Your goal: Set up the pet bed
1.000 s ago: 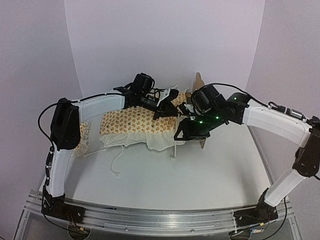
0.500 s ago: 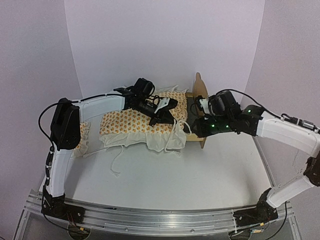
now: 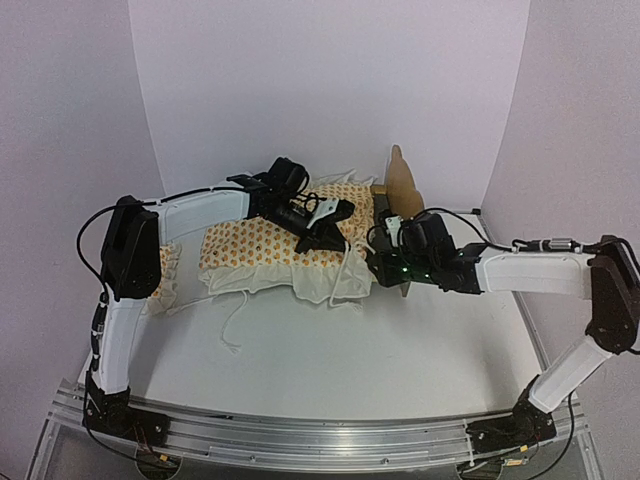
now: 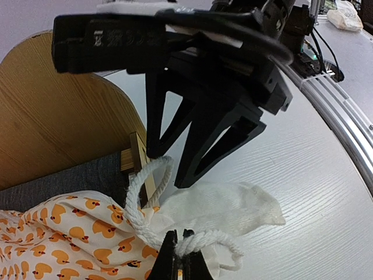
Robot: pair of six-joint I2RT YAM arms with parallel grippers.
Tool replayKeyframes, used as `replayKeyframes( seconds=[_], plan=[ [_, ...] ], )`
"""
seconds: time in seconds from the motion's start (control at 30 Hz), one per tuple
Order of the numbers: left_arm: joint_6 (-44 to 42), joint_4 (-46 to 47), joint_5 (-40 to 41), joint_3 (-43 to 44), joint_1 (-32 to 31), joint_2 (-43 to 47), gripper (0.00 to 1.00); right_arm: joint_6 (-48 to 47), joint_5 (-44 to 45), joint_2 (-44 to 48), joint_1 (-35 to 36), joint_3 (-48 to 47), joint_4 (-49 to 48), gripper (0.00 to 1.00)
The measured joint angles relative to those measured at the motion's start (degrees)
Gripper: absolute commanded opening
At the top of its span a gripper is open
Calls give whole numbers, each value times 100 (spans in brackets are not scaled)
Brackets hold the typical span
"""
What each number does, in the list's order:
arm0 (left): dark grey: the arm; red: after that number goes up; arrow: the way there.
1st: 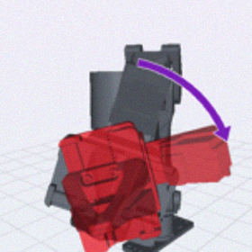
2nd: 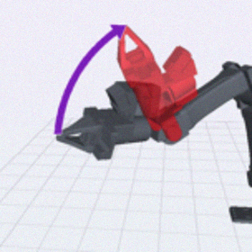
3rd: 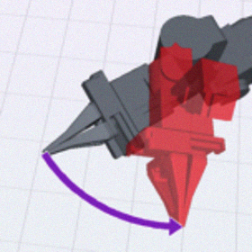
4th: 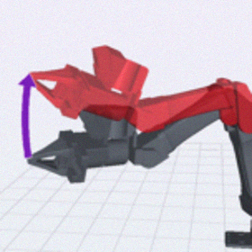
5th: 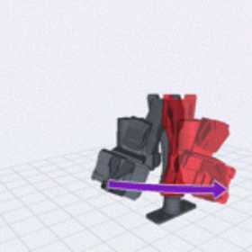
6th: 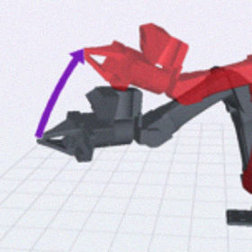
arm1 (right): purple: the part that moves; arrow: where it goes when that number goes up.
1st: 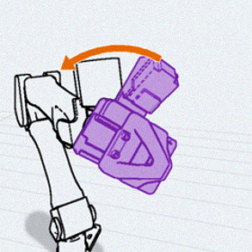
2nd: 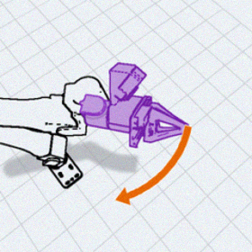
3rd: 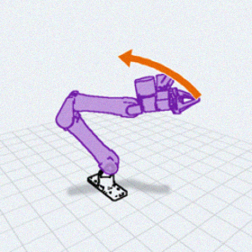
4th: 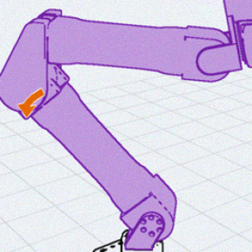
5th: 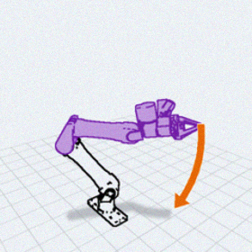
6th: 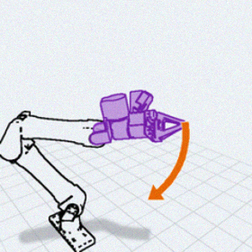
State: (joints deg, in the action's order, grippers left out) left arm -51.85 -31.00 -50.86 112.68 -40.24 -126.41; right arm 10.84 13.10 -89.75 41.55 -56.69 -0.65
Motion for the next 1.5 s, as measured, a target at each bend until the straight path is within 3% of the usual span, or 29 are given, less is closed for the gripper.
replayKeyframes(
  seconds=[0.1, 0.3, 0.57, 0.87, 1.2, 1.5],
  plan=[
    [73, 3, -11, 0, 12, 0, 0, -28, -94, -257, -131, 13, -306, 33],
    [135, 15, -51, 0, 50, -1, 0, -13, -196, -633, -353, 5, -654, 1],
    [244, 96, -131, 0, 128, 0, 0, -220, -102, -674, -391, -449, -579, 0],
    [329, 371, -238, 0, 270, 0, 0, -840, 705, -576, -357, -2248, 1178, 0],
    [384, 453, -306, 0, 278, 0, 0, -850, 841, -509, -255, -2718, 2774, 0],
    [385, 658, -465, 0, 279, 2, 0, -781, 798, -451, 104, -3544, 3336, 0]
  ],
)
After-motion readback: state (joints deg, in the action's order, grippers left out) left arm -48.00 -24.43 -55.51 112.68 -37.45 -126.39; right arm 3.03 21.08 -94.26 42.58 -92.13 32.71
